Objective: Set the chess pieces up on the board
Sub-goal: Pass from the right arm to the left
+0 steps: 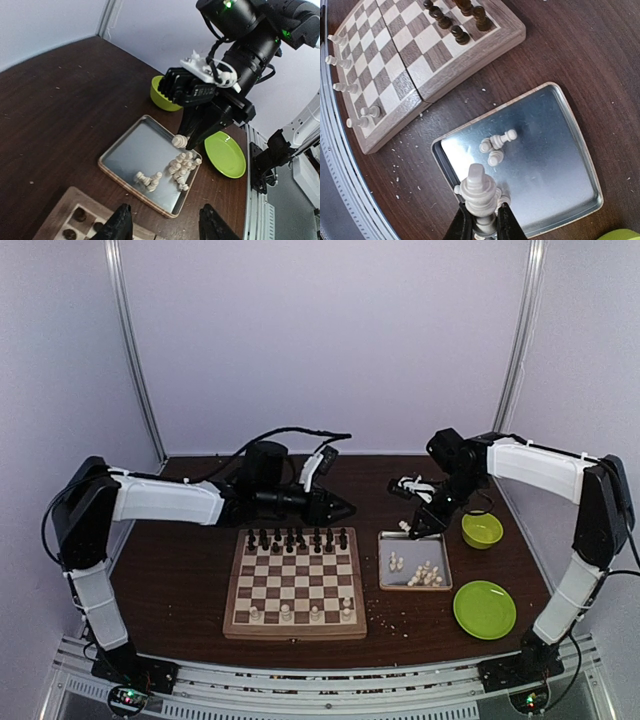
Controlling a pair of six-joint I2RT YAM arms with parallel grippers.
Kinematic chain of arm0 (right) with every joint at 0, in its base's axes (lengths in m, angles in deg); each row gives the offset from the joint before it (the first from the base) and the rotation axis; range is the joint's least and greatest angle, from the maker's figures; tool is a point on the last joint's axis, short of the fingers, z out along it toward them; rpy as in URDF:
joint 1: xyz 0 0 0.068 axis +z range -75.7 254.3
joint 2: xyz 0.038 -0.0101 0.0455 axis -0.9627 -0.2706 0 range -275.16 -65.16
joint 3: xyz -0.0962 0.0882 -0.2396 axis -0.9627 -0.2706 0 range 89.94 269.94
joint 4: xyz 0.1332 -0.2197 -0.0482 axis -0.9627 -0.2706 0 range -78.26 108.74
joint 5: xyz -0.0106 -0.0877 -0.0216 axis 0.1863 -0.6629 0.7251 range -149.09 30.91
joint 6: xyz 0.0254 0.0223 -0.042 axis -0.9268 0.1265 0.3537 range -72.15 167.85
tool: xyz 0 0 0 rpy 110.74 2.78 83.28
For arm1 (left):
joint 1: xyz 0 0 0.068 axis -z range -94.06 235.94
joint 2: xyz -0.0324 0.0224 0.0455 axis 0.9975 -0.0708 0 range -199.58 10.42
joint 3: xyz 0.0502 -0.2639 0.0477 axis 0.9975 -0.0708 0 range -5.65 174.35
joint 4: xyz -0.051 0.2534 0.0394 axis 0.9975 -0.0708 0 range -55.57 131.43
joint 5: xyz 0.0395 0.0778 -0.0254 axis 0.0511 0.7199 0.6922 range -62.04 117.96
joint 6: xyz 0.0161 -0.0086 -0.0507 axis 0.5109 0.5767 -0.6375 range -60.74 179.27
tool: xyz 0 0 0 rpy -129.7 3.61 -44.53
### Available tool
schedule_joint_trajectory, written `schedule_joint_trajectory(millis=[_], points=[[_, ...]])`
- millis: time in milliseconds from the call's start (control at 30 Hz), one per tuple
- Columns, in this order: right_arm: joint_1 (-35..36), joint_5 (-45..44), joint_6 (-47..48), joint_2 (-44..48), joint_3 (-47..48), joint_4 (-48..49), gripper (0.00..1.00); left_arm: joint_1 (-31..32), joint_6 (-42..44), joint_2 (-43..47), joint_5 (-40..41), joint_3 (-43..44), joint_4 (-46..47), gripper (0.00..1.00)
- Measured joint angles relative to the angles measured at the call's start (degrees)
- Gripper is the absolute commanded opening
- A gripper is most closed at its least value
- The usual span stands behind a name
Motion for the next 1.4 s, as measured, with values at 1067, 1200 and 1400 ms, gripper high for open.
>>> schedule_joint_trajectory(millis=[1067, 1200, 1400], points=[[0.0, 12.4, 0.0, 1.6, 0.0, -2.4, 0.06, 6.6, -21.8, -23.1, -8.9, 11.3, 30.7, 0.5], [0.0, 13.0, 0.0, 1.6, 0.0, -2.4, 0.06, 6.7, -21.8, -24.2, -8.9, 11.3, 30.5, 0.49], [0.0, 13.5, 0.1, 1.6, 0.0, -2.4, 0.06, 7.0, -21.8, -25.0, -8.9, 12.3, 30.4, 0.4]])
